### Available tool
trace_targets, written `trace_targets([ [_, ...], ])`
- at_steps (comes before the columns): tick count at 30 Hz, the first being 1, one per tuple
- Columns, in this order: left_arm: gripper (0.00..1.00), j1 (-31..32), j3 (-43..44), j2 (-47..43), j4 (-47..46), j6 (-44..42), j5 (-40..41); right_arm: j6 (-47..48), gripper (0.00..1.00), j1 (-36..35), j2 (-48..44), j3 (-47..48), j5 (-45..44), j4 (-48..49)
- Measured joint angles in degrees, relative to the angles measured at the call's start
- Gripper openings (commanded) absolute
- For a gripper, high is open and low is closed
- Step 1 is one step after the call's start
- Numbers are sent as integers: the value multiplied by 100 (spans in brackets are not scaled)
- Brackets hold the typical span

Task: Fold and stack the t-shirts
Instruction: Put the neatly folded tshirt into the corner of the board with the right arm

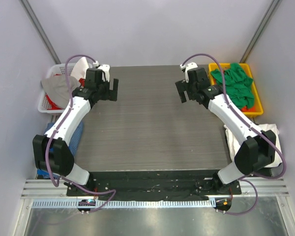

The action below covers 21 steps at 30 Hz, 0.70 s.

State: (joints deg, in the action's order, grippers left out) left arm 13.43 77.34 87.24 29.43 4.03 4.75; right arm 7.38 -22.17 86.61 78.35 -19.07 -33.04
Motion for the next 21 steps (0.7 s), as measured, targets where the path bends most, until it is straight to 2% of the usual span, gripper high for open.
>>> trace_targets([
  [8, 100, 9, -343, -378, -7, 39, 22, -22, 98, -105, 291, 671, 459, 83],
  [21, 100, 9, -348, -525, -46, 22, 17, 0, 97, -177, 391, 680, 855, 57],
])
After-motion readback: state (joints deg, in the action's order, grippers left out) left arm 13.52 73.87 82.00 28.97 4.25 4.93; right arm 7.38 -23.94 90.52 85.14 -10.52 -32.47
